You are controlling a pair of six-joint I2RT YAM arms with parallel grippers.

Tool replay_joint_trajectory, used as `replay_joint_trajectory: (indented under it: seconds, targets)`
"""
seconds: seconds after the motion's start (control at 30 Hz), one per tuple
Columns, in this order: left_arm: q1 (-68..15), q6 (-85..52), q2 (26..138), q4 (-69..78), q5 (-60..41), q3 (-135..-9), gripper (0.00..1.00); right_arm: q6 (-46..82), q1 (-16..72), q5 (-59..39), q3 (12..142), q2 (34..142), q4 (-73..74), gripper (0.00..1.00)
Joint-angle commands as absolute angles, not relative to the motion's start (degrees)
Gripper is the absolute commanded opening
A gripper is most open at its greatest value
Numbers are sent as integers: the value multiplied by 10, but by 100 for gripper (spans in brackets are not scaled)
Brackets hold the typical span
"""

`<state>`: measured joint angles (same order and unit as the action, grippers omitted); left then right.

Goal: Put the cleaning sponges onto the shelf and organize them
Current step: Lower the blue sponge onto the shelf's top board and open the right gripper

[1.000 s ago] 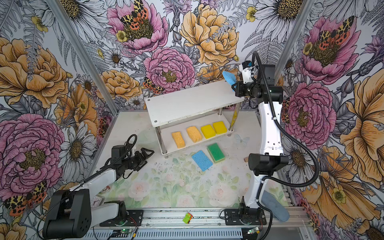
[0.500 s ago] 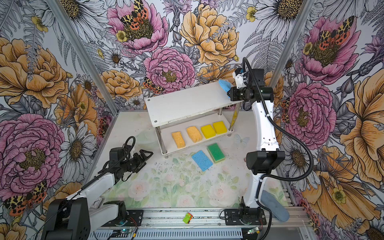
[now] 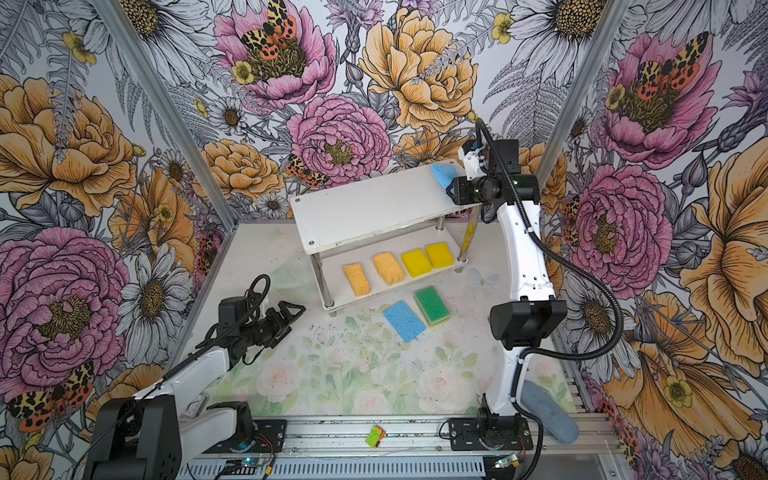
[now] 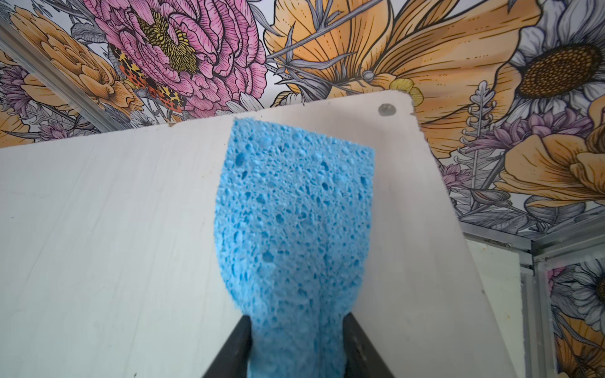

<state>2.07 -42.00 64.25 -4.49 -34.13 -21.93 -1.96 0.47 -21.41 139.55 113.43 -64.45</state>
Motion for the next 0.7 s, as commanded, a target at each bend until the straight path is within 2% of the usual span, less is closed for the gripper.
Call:
replay_joint_trajectory:
  seconds: [0.0, 0.43, 0.67]
  targets:
    - [27, -408, 645, -37, -339, -213, 99, -26, 9, -204, 1397, 1142, -641, 46]
    - [27, -409, 644, -37, -339, -211, 99, -48, 9, -211, 1397, 1125, -640, 65]
    - [27, -408, 643, -36, -340, -210, 99, -64, 9, -211, 1397, 1115, -640, 70]
